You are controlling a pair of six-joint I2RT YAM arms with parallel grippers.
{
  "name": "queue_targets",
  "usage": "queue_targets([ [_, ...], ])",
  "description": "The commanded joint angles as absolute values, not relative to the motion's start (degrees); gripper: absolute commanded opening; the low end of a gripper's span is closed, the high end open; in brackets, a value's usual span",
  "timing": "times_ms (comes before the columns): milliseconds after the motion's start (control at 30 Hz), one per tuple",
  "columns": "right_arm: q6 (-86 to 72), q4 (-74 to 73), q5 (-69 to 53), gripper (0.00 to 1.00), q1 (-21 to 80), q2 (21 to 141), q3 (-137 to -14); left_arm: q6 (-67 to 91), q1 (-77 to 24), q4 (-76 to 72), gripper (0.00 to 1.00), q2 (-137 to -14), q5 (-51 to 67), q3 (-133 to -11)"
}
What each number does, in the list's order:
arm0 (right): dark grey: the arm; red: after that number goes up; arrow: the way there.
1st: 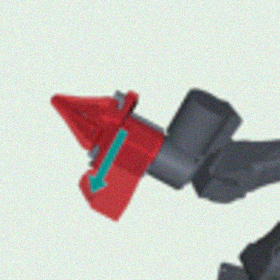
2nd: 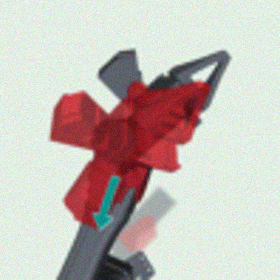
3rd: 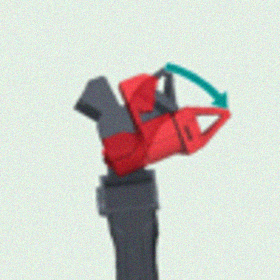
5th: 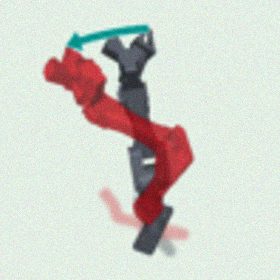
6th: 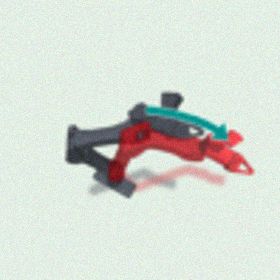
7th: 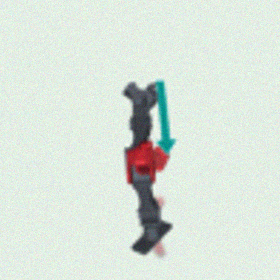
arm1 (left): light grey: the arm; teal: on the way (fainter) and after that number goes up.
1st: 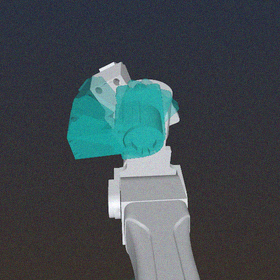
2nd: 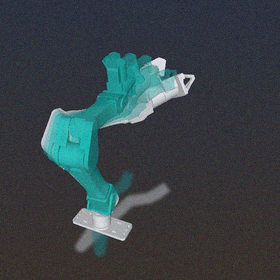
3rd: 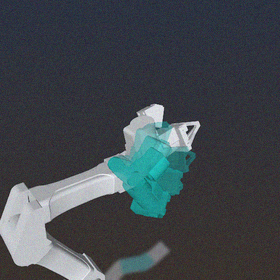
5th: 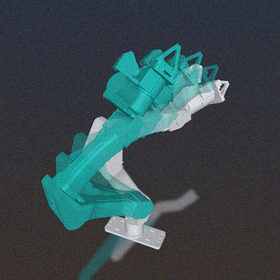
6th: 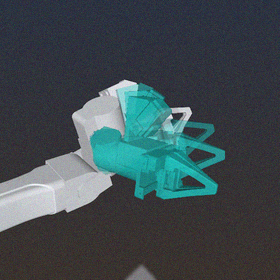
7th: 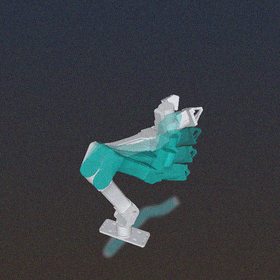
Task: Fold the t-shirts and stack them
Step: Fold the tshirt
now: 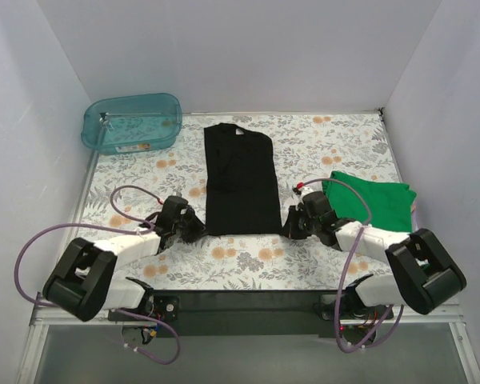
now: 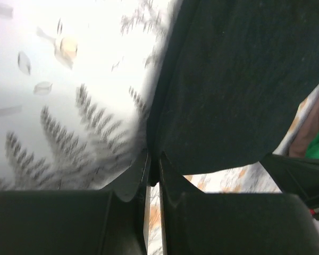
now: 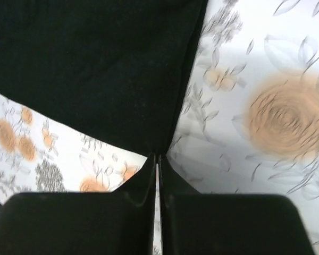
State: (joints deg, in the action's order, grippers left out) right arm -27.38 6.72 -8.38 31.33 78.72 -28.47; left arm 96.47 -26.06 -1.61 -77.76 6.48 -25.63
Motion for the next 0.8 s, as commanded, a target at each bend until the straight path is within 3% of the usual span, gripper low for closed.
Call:
queue_targets([
  [0, -30.5, 7.1, -12.9, 0.01, 33.9, 72.7, -20.2, 96.9, -27.9, 4.8, 0.0, -69.2, 8.0, -19.0],
  [233, -44.9, 0.1, -12.9, 0.01, 50.4, 50.9, -6.2, 105.1, -35.1, 23.1, 0.0, -44.5, 9.8, -6.7],
  [433, -56.9, -9.9, -9.3, 0.01, 60.6, 33.9, -2.1, 109.5, -37.4, 40.0, 0.0, -21.7, 11.7, -6.1],
  [567, -55.6, -10.2, -9.2, 0.01, 61.2, 32.1, -3.8, 109.2, -38.2, 40.2, 0.0, -21.7, 11.8, -7.0],
  [767, -51.1, -12.8, -7.3, 0.01, 61.3, 38.6, -10.6, 106.8, -38.2, 33.3, 0.0, -29.7, 13.9, -11.3],
])
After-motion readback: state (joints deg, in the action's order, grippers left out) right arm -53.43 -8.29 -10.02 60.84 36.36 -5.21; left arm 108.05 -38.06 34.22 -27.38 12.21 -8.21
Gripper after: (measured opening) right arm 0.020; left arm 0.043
